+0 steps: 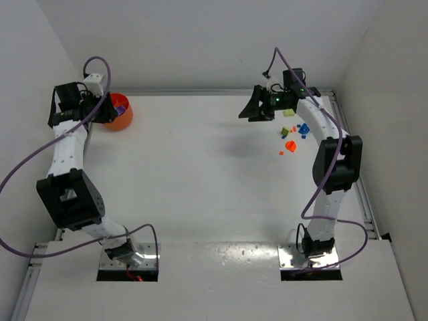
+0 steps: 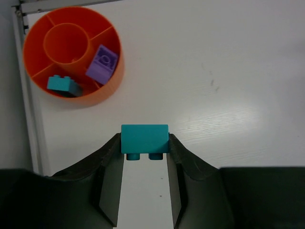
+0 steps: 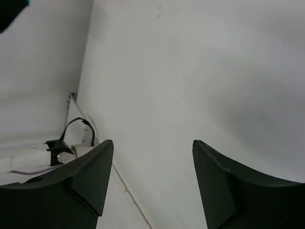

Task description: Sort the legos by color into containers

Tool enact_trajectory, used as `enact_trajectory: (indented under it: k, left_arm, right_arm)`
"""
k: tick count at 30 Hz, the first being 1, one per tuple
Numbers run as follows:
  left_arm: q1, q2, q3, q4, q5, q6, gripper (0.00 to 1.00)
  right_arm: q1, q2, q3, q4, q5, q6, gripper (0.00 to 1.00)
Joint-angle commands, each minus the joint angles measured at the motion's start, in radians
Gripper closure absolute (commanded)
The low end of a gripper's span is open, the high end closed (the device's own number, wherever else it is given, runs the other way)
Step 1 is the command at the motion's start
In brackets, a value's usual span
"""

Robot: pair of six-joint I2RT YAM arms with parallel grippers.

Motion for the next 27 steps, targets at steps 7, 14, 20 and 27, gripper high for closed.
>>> enact_trajectory:
  k: [7, 14, 20, 27]
  left_arm:
    - [0.089, 0.263, 0.243, -0.069, -0.025, 0.069, 0.88]
    - [0.089, 0.399, 0.355, -0.069, -0.076, 0.098, 0.88]
    - [0.098, 0.482, 0.444, -0.069, -0.096, 0.098, 0.87]
    - [0.098, 0.553, 0.501, -0.069, -0.114, 0.089, 0.86]
  right_arm:
    - [0.005, -0.017, 0.005, -0.109, 0.068, -0.142, 0.32]
    - [0.005, -0.017, -0.015, -0.109, 0.059, -0.151, 0.32]
    - [0.005, -0.017, -0.015, -0.109, 0.059, -0.151, 0.32]
    - [0.005, -0.017, -0.024, -0.109, 0.059, -0.151, 0.32]
